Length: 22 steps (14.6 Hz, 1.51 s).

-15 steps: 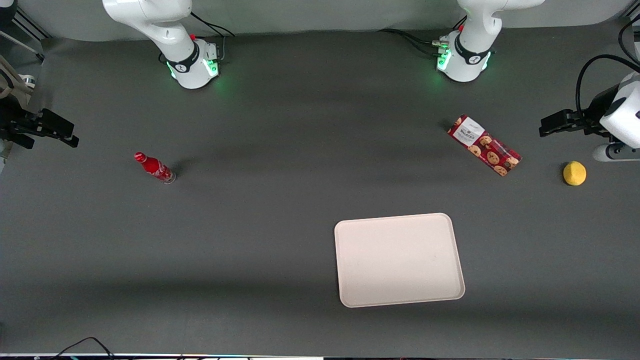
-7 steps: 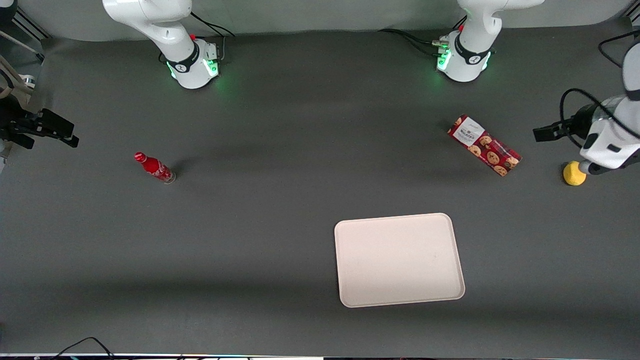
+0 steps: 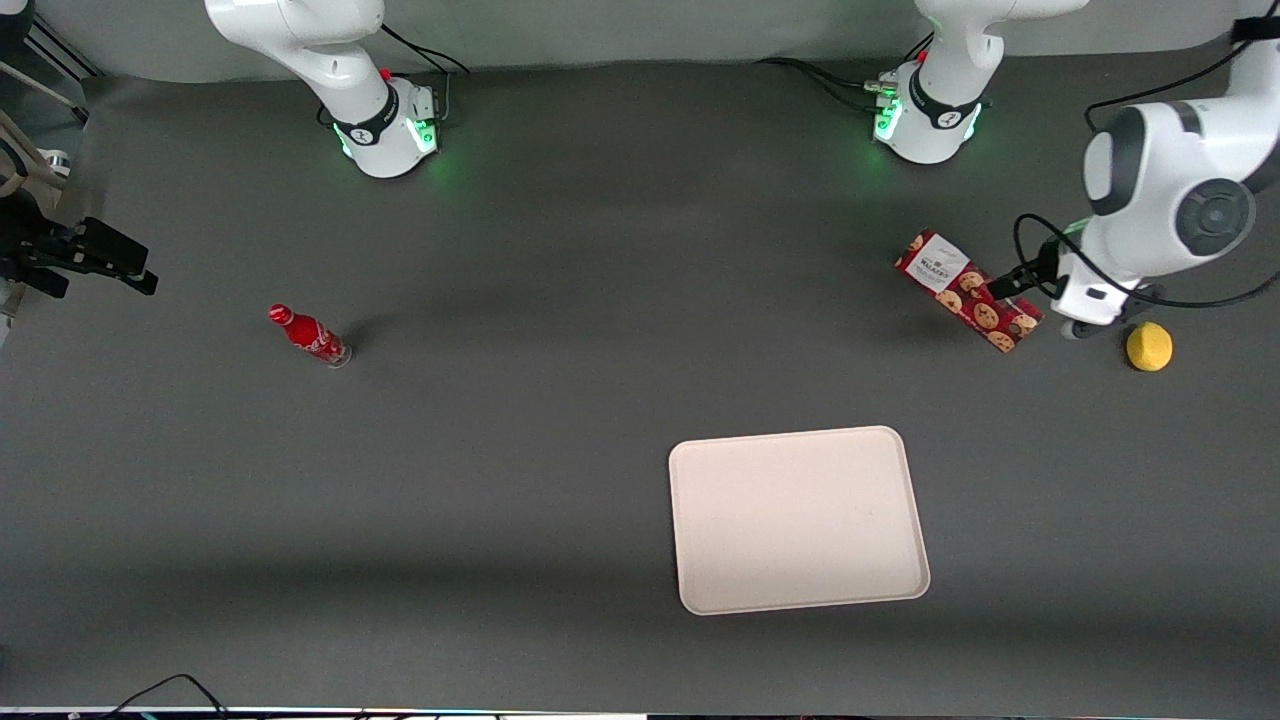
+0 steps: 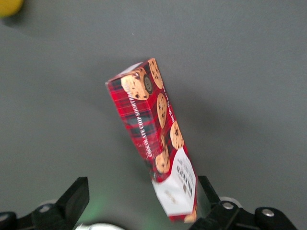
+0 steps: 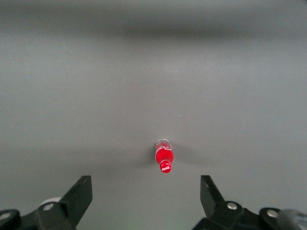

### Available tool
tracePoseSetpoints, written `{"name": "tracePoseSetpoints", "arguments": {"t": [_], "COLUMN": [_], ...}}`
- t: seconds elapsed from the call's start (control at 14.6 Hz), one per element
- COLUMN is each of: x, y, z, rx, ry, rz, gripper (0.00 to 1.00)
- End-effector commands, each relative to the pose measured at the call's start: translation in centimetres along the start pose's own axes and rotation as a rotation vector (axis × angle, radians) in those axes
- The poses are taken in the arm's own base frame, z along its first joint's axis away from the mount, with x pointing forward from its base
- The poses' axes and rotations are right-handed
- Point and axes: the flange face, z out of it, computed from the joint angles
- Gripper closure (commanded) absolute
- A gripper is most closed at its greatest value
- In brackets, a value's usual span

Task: Place red cookie box on tray
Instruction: 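Close the left gripper on the box end and lift it upright, then carry the held box over to the cream tray with the left gripper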

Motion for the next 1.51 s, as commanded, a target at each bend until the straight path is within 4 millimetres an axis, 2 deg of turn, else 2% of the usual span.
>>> {"name": "tracePoseSetpoints", "arguments": {"t": [0.0,0.27,0.34,0.41,0.82,1.03,1.16,1.3,1.44], "x": [-3.1,-4.2,-4.2,-4.1,-3.6,-2.3,-0.3,2.3,4.2], "y": [-0.6,-0.7,-0.6,-0.6,-0.4,0.0,0.7,1.7,2.7], "z": [5.9,11.2,11.9,12.5,12.2,10.3,6.8,0.8,-5.4], "rx": [-0.044,-0.053,-0.059,-0.059,-0.062,-0.069,-0.061,-0.059,-0.055], "ry": [0.085,0.12,0.132,0.129,0.138,0.156,0.15,0.139,0.144], "rz": [-0.011,0.022,0.025,0.022,0.022,0.02,0.015,-0.006,-0.005], "gripper": [0.0,0.0,0.2,0.99,1.0,1.0,1.0,1.0,1.0]}}
